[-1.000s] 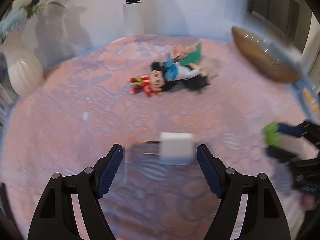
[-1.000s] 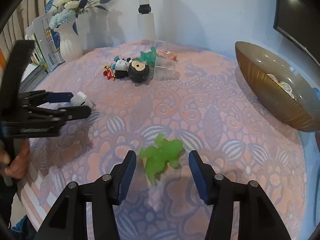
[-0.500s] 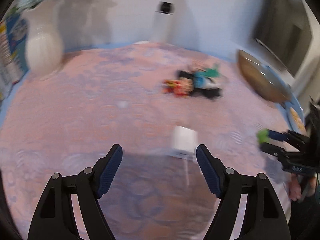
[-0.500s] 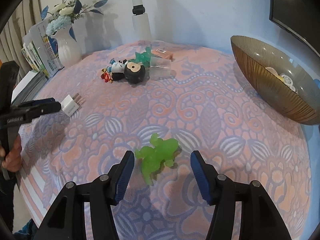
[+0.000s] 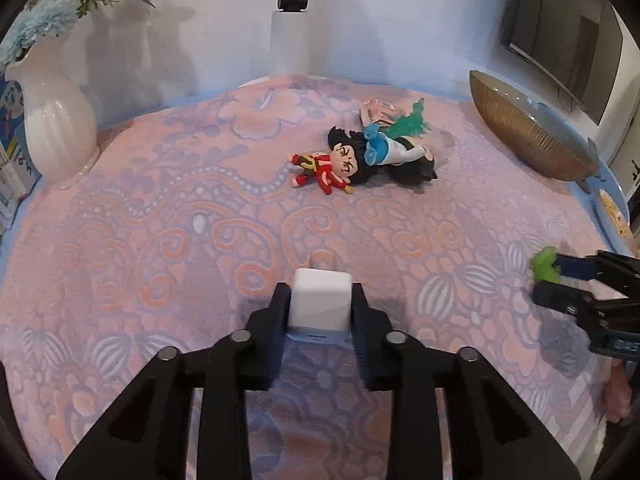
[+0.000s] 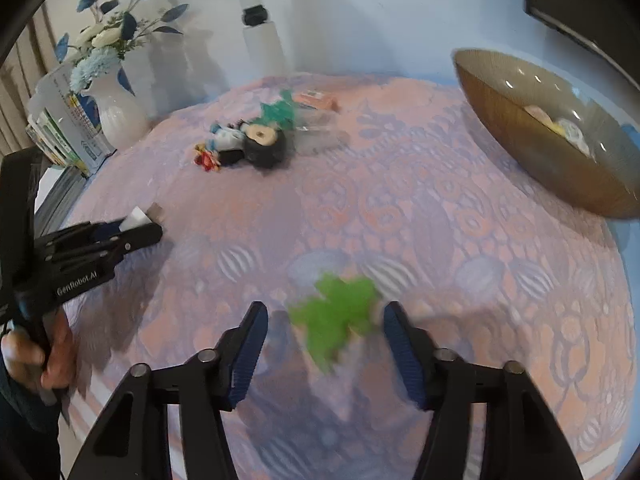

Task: Organize rigid objects
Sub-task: 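Carry charger cube and green frog over the brown bowl and open both grippers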

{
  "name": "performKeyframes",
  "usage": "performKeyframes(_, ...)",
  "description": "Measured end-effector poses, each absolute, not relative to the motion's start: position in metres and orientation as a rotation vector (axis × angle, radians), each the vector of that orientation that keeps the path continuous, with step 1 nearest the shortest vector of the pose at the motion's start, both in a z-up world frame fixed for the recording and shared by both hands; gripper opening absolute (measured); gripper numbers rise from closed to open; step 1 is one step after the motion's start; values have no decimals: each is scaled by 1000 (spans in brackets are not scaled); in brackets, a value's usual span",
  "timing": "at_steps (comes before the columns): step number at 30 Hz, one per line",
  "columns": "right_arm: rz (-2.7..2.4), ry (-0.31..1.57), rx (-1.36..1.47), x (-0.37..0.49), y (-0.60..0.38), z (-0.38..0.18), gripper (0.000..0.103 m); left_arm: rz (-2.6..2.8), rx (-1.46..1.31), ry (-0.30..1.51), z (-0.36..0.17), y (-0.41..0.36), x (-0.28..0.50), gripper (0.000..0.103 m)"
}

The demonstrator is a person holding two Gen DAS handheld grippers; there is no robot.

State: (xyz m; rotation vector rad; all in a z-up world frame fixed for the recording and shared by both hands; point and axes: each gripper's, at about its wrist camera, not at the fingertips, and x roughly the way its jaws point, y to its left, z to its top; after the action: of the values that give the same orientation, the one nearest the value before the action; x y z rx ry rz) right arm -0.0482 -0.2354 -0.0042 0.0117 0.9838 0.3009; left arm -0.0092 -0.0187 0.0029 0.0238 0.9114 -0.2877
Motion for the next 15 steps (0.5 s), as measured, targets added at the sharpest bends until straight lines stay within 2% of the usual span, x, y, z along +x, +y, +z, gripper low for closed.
performKeyframes(6, 234, 875, -71, -60, -227, 12, 37, -371, 7, 844, 20, -24, -22, 25)
performKeyframes(15, 61, 667, 21, -54, -332, 113, 37, -493, 32, 685, 102, -95, 3, 25)
